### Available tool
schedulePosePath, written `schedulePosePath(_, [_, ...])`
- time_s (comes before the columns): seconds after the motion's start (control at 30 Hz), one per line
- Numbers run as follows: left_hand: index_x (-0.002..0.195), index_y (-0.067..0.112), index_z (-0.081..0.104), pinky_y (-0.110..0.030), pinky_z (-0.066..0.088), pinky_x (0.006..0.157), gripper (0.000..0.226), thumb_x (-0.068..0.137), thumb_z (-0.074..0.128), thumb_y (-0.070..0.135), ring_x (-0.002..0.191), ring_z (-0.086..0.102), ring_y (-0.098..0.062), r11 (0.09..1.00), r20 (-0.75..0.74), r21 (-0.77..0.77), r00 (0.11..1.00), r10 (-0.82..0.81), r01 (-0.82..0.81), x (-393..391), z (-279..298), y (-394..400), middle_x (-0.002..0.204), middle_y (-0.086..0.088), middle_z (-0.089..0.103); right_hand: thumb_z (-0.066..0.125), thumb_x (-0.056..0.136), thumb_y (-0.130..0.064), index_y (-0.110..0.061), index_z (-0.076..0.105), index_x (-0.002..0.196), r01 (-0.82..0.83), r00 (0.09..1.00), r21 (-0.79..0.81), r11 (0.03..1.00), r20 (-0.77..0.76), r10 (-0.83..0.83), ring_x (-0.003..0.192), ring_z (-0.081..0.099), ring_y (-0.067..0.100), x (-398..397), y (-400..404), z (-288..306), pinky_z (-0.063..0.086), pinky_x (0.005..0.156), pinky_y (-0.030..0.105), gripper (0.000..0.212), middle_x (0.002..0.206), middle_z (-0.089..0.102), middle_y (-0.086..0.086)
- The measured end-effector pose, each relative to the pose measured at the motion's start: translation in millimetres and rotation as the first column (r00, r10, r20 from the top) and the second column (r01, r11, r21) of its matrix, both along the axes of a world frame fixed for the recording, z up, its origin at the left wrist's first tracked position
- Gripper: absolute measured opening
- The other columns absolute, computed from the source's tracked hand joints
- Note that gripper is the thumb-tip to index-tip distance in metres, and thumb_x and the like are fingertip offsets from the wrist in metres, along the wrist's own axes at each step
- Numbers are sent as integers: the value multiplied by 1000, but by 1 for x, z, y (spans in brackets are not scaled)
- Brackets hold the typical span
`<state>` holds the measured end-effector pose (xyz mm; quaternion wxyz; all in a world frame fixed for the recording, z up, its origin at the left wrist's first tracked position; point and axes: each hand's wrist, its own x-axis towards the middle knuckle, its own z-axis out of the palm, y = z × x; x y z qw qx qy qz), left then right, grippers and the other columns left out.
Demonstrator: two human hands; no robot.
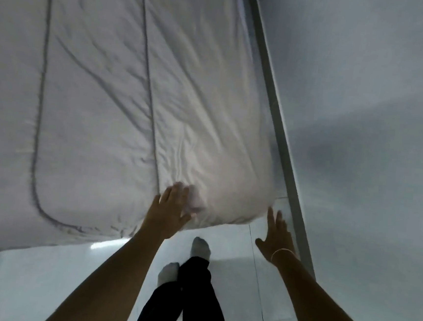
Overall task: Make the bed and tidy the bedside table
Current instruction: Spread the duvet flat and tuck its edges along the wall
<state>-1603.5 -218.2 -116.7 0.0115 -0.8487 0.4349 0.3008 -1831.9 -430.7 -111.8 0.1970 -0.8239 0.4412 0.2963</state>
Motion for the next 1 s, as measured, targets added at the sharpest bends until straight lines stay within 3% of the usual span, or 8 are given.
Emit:
schedulePosePath(0.1, [143,5,37,-47,49,89,83,92,11,65,117,55,-40,995,32,-101,999,26,-22,5,66,-10,140,-27,45,58,91,-38,-26,-16,151,-29,994,-42,999,101,33,148,4,36,19,10,57,19,119,49,96,161,-7,12])
schedulePosePath(0.2, [151,15,13,-45,29,110,71,96,31,55,137,31,-35,986,92,-164,996,21,-6,4,137,-23,156,-18,17,57,91,-40,-28,-9,152,-67,981,-89,994,174,82,148,7,36,42,14,116,18,118,51,90,162,-2,10])
schedulePosePath(0.33, [149,16,22,-43,28,108,61,98,38,45,133,37,-34,967,202,-256,978,45,9,7,198,-38,155,-13,24,51,94,-42,-29,-6,153,-96,973,-158,983,192,126,148,5,35,67,14,173,12,118,52,83,162,-3,8])
schedulePosePath(0.63, [138,14,44,-43,32,104,46,96,47,33,125,46,-32,892,169,-443,969,180,-88,-9,257,-80,145,-12,42,37,98,-49,-20,17,153,-105,920,-260,960,341,193,148,8,31,88,-8,243,9,118,51,66,161,13,5])
schedulePosePath(1.0, [142,19,36,-42,25,111,48,99,37,40,133,37,-26,919,234,-329,924,304,-219,2,276,-226,151,-7,34,36,98,-49,-21,19,152,-175,880,-270,947,389,273,149,2,29,96,-186,267,10,119,48,63,162,7,4])
